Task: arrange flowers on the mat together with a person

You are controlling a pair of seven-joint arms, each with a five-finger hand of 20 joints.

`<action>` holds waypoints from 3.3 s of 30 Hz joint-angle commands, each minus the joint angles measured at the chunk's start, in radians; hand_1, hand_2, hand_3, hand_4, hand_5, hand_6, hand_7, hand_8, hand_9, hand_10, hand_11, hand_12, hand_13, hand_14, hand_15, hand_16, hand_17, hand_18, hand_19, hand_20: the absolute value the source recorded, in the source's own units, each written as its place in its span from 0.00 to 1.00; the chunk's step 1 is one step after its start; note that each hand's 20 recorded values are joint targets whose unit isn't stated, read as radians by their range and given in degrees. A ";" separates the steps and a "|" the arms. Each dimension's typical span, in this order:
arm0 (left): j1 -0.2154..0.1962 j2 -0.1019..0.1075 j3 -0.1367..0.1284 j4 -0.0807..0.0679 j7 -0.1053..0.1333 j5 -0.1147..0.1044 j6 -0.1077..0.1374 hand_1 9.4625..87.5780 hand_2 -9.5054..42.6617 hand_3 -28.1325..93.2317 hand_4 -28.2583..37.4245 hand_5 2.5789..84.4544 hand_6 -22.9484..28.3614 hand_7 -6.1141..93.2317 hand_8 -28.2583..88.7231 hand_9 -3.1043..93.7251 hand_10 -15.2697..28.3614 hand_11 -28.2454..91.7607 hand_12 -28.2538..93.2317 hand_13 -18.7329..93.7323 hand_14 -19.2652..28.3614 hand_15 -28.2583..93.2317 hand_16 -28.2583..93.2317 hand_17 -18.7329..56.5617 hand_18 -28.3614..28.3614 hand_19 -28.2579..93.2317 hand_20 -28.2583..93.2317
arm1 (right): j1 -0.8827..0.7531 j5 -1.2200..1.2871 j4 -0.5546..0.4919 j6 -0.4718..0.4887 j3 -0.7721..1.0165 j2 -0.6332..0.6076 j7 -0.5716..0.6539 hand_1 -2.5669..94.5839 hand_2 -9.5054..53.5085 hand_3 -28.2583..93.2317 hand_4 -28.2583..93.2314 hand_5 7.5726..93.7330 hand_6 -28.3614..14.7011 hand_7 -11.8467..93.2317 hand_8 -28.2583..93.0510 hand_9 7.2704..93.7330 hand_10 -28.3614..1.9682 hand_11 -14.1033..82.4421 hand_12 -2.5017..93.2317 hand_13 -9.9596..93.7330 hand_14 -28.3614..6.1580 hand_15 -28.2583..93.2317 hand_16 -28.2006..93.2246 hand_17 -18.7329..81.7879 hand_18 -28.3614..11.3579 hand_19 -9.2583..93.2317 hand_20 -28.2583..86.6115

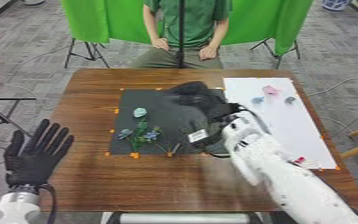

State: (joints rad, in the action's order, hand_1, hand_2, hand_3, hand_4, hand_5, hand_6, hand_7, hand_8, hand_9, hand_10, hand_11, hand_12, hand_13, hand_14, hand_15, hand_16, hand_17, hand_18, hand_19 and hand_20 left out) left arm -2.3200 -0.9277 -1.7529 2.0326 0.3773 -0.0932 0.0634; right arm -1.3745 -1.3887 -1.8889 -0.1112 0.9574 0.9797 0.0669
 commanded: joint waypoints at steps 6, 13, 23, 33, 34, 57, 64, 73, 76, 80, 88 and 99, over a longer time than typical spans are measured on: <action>-0.056 -0.005 -0.013 0.017 0.023 -0.015 -0.001 0.20 0.39 0.80 0.00 0.52 0.58 0.14 0.17 0.46 0.66 0.36 0.30 0.44 0.74 0.50 0.18 0.21 0.75 0.50 0.34 | -0.401 0.252 -0.035 -0.095 0.407 -0.178 -0.093 0.29 0.31 0.83 0.04 0.48 0.56 0.23 0.14 0.43 0.54 0.20 0.12 0.40 0.57 0.32 0.28 0.42 0.43 0.24 0.47; -0.070 -0.014 -0.024 0.024 0.033 -0.015 -0.003 0.20 0.39 0.80 0.00 0.52 0.58 0.14 0.17 0.46 0.66 0.35 0.30 0.44 0.74 0.50 0.18 0.21 0.75 0.50 0.34 | -0.556 0.294 -0.081 -0.187 0.556 -0.150 -0.135 0.27 0.31 0.84 0.04 0.48 0.58 0.23 0.14 0.42 0.56 0.19 0.11 0.36 0.63 0.31 0.25 0.40 0.50 0.12 0.45; -0.061 -0.005 -0.023 0.019 0.030 -0.019 -0.002 0.20 0.39 0.80 0.00 0.52 0.58 0.14 0.17 0.46 0.67 0.36 0.30 0.44 0.74 0.50 0.18 0.21 0.75 0.50 0.34 | -0.665 0.305 -0.116 -0.179 0.648 -0.146 -0.143 0.27 0.30 0.84 0.04 0.49 0.58 0.23 0.14 0.43 0.57 0.20 0.11 0.37 0.61 0.32 0.24 0.40 0.48 0.11 0.46; -0.055 -0.008 -0.025 0.019 0.021 -0.017 0.000 0.20 0.39 0.80 0.00 0.52 0.58 0.14 0.17 0.46 0.66 0.35 0.30 0.44 0.74 0.50 0.18 0.21 0.75 0.50 0.34 | -0.756 0.313 -0.139 -0.109 0.738 -0.129 -0.175 0.28 0.30 0.84 0.04 0.49 0.58 0.24 0.14 0.43 0.58 0.20 0.11 0.37 0.61 0.32 0.23 0.39 0.47 0.12 0.46; -0.053 -0.004 -0.023 0.017 0.020 -0.018 0.000 0.20 0.39 0.80 0.00 0.52 0.58 0.14 0.17 0.46 0.66 0.35 0.30 0.44 0.74 0.50 0.18 0.21 0.75 0.50 0.34 | -0.762 0.312 -0.142 -0.107 0.744 -0.126 -0.175 0.28 0.30 0.84 0.04 0.49 0.58 0.24 0.14 0.42 0.58 0.20 0.11 0.37 0.61 0.32 0.23 0.39 0.47 0.12 0.46; -0.047 -0.015 -0.023 0.017 0.009 -0.013 0.002 0.20 0.39 0.80 0.00 0.52 0.58 0.14 0.17 0.46 0.66 0.35 0.30 0.44 0.74 0.50 0.18 0.21 0.75 0.50 0.34 | -0.616 0.305 -0.084 -0.004 0.613 -0.129 -0.144 0.25 0.26 0.84 0.04 0.47 0.59 0.23 0.14 0.39 0.57 0.19 0.11 0.35 0.58 0.32 0.23 0.38 0.46 0.11 0.45; -0.046 -0.015 -0.023 0.017 0.006 -0.012 0.007 0.20 0.39 0.80 0.00 0.52 0.58 0.14 0.17 0.46 0.66 0.36 0.30 0.44 0.75 0.50 0.18 0.21 0.75 0.50 0.34 | -0.607 0.309 -0.072 0.031 0.609 -0.125 -0.154 0.25 0.25 0.84 0.05 0.47 0.59 0.23 0.14 0.39 0.57 0.19 0.11 0.35 0.58 0.32 0.23 0.38 0.45 0.11 0.45; -0.044 -0.016 -0.022 0.014 0.003 -0.005 0.002 0.20 0.39 0.80 0.00 0.52 0.58 0.14 0.17 0.45 0.67 0.36 0.30 0.44 0.75 0.50 0.18 0.21 0.75 0.50 0.34 | -0.611 0.307 -0.074 0.028 0.615 -0.128 -0.149 0.24 0.24 0.84 0.05 0.47 0.59 0.22 0.15 0.38 0.58 0.19 0.11 0.35 0.57 0.32 0.24 0.38 0.44 0.11 0.44; -0.043 -0.018 -0.022 0.014 0.001 -0.005 0.004 0.20 0.39 0.80 0.00 0.51 0.58 0.14 0.17 0.45 0.67 0.36 0.30 0.44 0.75 0.50 0.18 0.21 0.75 0.50 0.34 | -0.610 0.304 -0.074 0.034 0.615 -0.128 -0.149 0.25 0.24 0.84 0.05 0.47 0.59 0.22 0.15 0.38 0.58 0.19 0.11 0.34 0.55 0.32 0.24 0.38 0.44 0.11 0.44; -0.043 -0.018 -0.020 0.014 0.003 -0.007 0.003 0.20 0.39 0.80 0.00 0.51 0.58 0.14 0.17 0.45 0.67 0.36 0.30 0.44 0.75 0.50 0.18 0.21 0.75 0.50 0.34 | -0.607 0.290 -0.074 0.018 0.616 -0.133 -0.161 0.25 0.23 0.84 0.05 0.47 0.59 0.22 0.15 0.37 0.58 0.19 0.11 0.34 0.54 0.31 0.25 0.38 0.45 0.11 0.44; -0.035 -0.013 -0.015 0.011 0.005 -0.008 -0.002 0.20 0.38 0.80 0.00 0.51 0.58 0.14 0.17 0.45 0.67 0.36 0.30 0.44 0.75 0.50 0.18 0.21 0.75 0.50 0.34 | -0.579 0.270 -0.065 -0.042 0.625 -0.179 -0.194 0.26 0.17 0.84 0.05 0.46 0.59 0.23 0.15 0.37 0.58 0.19 0.12 0.34 0.55 0.31 0.25 0.38 0.45 0.10 0.44; -0.035 -0.006 -0.017 0.010 0.004 -0.011 0.002 0.20 0.38 0.80 0.00 0.51 0.58 0.14 0.17 0.45 0.67 0.36 0.30 0.44 0.75 0.50 0.18 0.21 0.75 0.49 0.34 | -0.481 0.117 -0.012 -0.130 0.587 -0.203 -0.164 0.28 0.14 0.84 0.05 0.46 0.60 0.23 0.14 0.37 0.58 0.19 0.12 0.34 0.56 0.31 0.26 0.37 0.46 0.10 0.44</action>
State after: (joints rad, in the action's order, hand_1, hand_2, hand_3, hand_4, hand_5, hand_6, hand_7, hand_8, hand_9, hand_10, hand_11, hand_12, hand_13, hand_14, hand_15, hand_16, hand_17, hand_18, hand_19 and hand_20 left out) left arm -2.3516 -0.9336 -1.7720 2.0491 0.3902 -0.1039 0.0634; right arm -1.9347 -1.1553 -1.9390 -0.1639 1.5799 0.8021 -0.1088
